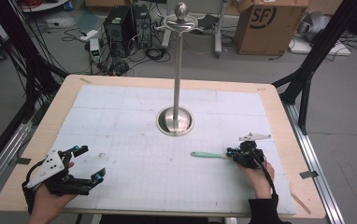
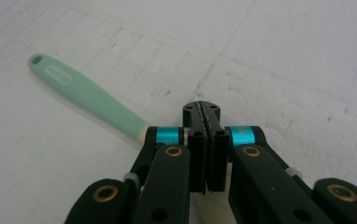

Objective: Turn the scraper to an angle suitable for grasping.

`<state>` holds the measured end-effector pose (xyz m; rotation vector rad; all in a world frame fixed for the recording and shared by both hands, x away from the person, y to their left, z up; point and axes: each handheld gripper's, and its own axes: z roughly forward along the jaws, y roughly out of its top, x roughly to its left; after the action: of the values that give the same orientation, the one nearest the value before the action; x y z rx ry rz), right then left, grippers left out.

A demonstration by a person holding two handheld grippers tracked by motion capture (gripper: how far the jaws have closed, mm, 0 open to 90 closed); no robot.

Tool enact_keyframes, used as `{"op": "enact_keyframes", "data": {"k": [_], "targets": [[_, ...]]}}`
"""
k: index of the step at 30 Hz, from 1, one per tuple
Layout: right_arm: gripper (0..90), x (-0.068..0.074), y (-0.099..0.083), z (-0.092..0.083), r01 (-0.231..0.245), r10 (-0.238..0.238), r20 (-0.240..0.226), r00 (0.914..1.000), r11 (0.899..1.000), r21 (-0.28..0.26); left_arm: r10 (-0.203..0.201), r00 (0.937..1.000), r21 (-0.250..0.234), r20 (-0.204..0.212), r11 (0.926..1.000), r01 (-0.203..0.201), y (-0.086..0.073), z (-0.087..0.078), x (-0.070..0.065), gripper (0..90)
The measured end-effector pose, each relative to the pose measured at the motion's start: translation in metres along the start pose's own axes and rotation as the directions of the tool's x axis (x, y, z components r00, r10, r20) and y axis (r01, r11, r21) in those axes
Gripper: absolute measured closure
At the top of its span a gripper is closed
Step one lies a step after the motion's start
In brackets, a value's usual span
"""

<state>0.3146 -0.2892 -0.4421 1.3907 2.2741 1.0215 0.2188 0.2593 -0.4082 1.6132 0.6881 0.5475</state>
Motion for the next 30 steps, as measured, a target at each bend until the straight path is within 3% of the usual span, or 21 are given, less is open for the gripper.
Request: {"op": "enact_keyframes", "data": {"k": [10,26,30], "targets": [[89.7,0.013,-0.018,-0.011,-0.026,0.025,-0.034,0.9991,0.999,-0.022,-0.001,1.0000,-0.001,0.005,1.0000,0.001,0.001,0.002,0.003,1.8],[89.8,0.025,-0.021,-0.020,0.029,-0.026,-0.065,0.9976,0.999,0.040,0.002,0.9999,0.002,0.010,1.0000,-0.002,0.002,0.006,0.003,1.8],[89.8,0.025,-0.020,-0.021,0.060,-0.057,-0.069,0.9960,0.997,0.042,-0.002,1.0000,-0.003,0.007,1.0000,0.002,0.002,0.004,0.003,1.8]]}}
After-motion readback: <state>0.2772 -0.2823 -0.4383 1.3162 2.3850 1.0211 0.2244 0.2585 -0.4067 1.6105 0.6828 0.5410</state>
